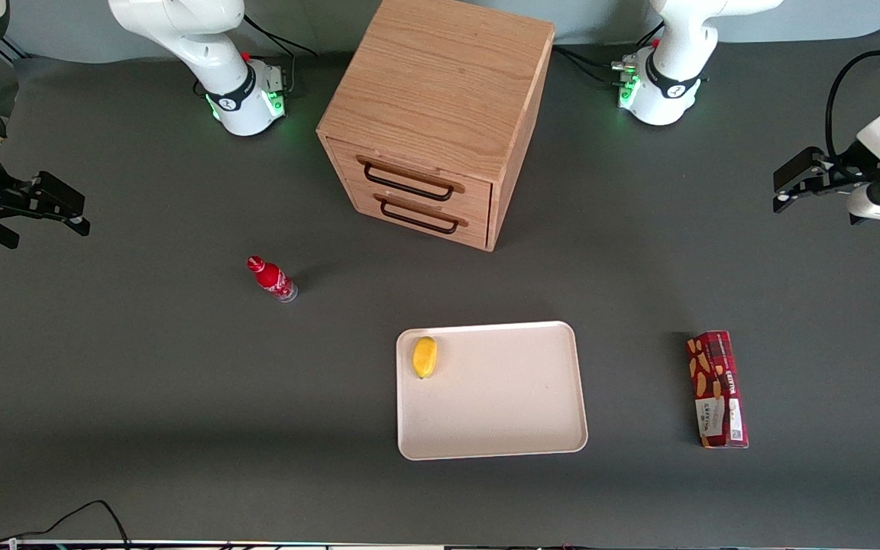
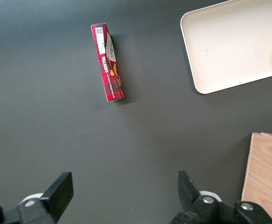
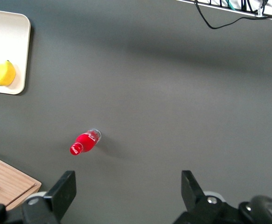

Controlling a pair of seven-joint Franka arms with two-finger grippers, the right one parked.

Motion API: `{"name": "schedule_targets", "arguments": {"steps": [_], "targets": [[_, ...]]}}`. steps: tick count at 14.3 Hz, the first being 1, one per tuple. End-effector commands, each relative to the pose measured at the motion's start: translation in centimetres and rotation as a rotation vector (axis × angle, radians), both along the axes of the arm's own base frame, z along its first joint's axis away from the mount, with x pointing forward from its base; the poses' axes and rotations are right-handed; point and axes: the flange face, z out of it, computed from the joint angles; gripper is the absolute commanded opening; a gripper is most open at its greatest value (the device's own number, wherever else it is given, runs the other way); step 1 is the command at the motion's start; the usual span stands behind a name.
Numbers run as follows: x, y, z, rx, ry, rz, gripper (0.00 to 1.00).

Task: Place red cookie box on tray
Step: 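Move the open left gripper toward the red cookie box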

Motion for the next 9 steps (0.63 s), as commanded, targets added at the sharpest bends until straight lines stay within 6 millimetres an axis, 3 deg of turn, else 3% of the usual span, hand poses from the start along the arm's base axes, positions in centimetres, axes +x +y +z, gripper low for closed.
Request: {"name": "schedule_targets", "arguments": {"steps": [1,4,9], "targets": [[0.3,0.5,1.1,0.026,-0.005,-0.016,1.0],[0.0,1.3,2.1,0.032,0.003,-0.024,1.0],[0.2,1.8,1.7,0.022,0.014,0.024,1.0]]}}
